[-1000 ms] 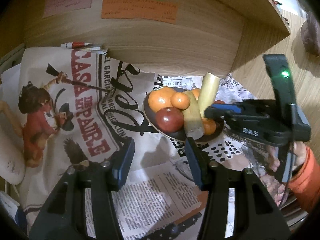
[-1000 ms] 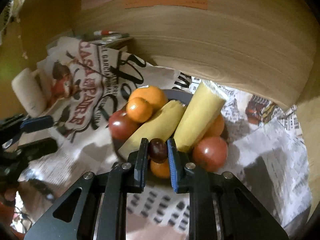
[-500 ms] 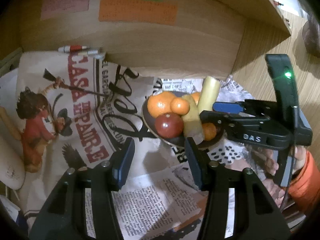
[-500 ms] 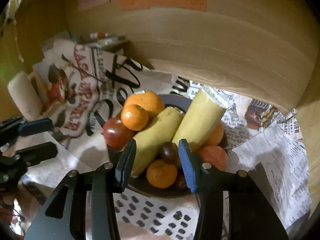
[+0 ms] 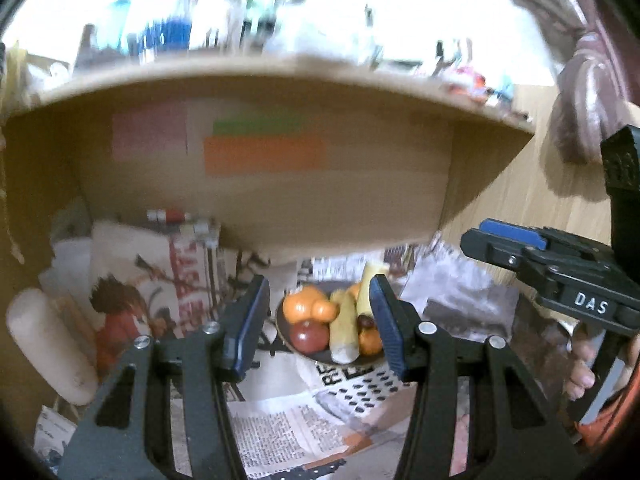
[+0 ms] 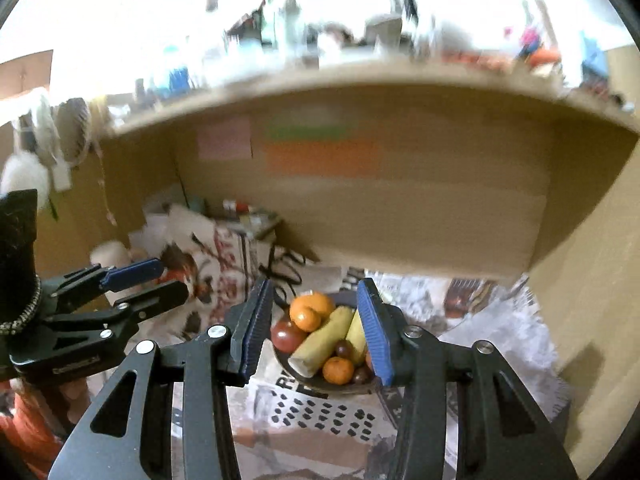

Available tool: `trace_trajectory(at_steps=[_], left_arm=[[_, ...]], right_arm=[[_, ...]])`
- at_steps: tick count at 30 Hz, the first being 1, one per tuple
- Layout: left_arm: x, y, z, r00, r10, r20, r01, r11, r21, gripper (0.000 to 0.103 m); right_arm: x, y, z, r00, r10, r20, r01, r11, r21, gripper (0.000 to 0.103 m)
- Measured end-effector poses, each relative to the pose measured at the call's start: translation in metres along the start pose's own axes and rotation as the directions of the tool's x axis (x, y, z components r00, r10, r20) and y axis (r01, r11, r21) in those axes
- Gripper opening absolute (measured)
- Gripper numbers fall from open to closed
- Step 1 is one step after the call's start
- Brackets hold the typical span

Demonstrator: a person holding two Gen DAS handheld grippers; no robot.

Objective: Organize fruits

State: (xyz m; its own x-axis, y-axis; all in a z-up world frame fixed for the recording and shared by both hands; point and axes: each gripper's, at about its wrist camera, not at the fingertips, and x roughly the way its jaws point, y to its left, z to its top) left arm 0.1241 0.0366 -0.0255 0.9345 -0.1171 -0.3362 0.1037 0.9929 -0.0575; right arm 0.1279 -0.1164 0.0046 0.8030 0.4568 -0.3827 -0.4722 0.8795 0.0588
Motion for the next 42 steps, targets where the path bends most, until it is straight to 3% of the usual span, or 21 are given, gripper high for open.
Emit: trace_trajectory(at_steps=[5,8,10,17,24,42], left_arm=[[-0.042,-0.013,0.010,0.996,0.023,0.090,-0.026,0.999,0.027,0.058],[-0.062,-0.019,0.012,0.990,0.038,0.133,-0.044,0.998,0.041,0.065],[-0.073,-0.021,0.012,0.987,0.049,0.154,-0.056,0.998,0.041,0.074],[-0.104,-0.028,0.010,0.979,0.060,0.193,-0.068,0.997,0.033,0.088],[-0.117,-0.032,0.007,0.973,0.077,0.215,-0.083,0.996,0.018,0.101],[-0.122,-0.035,0.007,0.972,0.072,0.222,-0.078,0.997,0.017,0.103]], right_arm=[[-0.037,0.004,0.002,0.997,-0.003,0.079,0.003,1.000,0.008,0.041],[-0.054,0.006,0.002,0.993,-0.010,0.116,0.008,1.000,0.013,0.048],[-0.063,0.009,0.001,0.991,-0.014,0.135,0.012,1.000,0.012,0.055],[-0.090,0.015,-0.005,0.979,-0.051,0.198,0.051,0.999,0.005,0.084],[-0.104,0.020,-0.013,0.969,-0.089,0.232,0.090,0.996,0.002,0.103],[-0.114,0.023,-0.017,0.959,-0.127,0.255,0.129,0.992,0.010,0.103]])
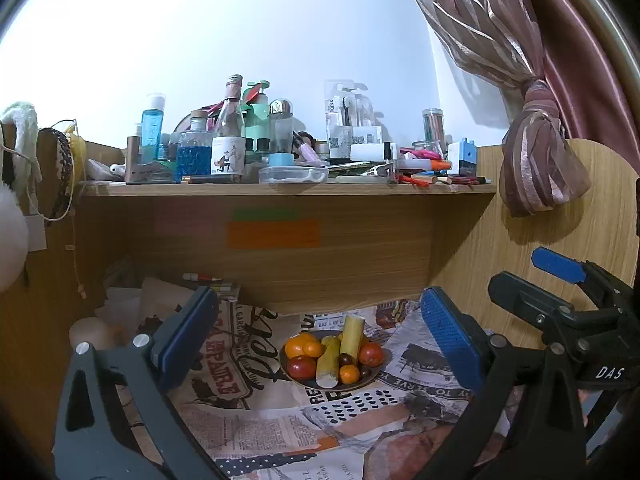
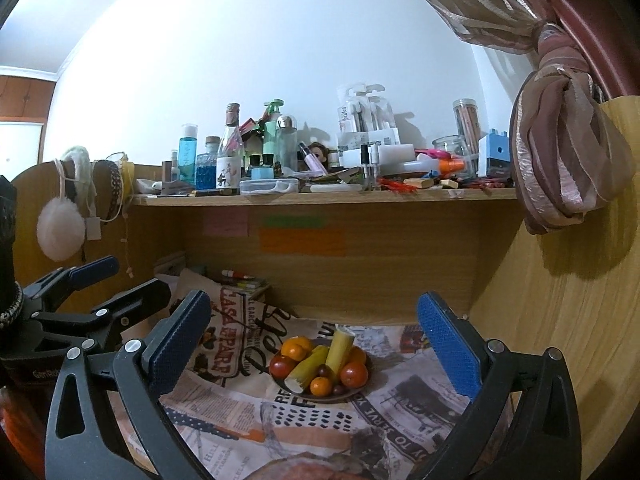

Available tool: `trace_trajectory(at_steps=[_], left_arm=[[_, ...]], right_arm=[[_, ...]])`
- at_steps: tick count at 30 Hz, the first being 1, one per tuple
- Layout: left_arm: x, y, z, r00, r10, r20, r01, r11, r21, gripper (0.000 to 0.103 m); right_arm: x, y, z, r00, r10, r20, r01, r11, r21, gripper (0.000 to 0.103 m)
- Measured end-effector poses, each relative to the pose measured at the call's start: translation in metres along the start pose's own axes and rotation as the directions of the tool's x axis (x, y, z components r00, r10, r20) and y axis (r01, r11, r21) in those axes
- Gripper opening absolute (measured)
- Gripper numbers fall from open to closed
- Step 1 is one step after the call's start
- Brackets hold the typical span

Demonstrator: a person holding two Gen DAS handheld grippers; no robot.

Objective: Organize fruits

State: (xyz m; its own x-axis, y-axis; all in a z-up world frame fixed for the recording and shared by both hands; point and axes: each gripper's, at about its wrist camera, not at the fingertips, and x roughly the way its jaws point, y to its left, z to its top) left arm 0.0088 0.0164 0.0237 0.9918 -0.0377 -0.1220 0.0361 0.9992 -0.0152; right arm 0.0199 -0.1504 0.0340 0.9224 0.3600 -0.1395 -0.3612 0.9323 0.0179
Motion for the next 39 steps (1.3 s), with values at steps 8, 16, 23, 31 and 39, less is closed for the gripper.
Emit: trace_trajectory(at_steps=[8,16,23,31,39], left_arm=[[0.001,0.001,0.000,1.000,-0.003,-0.001,0.003,1.000,-0.006,0.103],[0.004,0.001,0.001,1.000,-0.001,-0.007,0.001,1.000,-0.015,0.103],[0.007,0.003,0.000,1.000,-0.004,-0.018,0.003,1.000,-0.027,0.103],[0.010,0.003,-0.001,1.000,-0.008,-0.027,0.008,1.000,-0.027,0.103],[0.015,0.005,-0.003,0.999,-0.001,-0.032,0.000,1.000,-0.023,0.103]], right_arm=[[-0.001,-0.004,0.001,1.000,0.006,0.003,-0.006,1.000,0.009,0.103],[-0.001,-0.002,0.002,1.000,0.006,0.008,-0.006,1.000,0.012,0.103],[0.000,-0.001,0.003,1.000,0.007,0.008,-0.007,1.000,0.015,0.103],[0.003,-0.001,0.002,1.000,0.004,-0.002,-0.004,1.000,0.022,0.103],[0.012,-0.002,-0.003,1.000,0.003,-0.023,-0.002,0.999,0.036,0.103]])
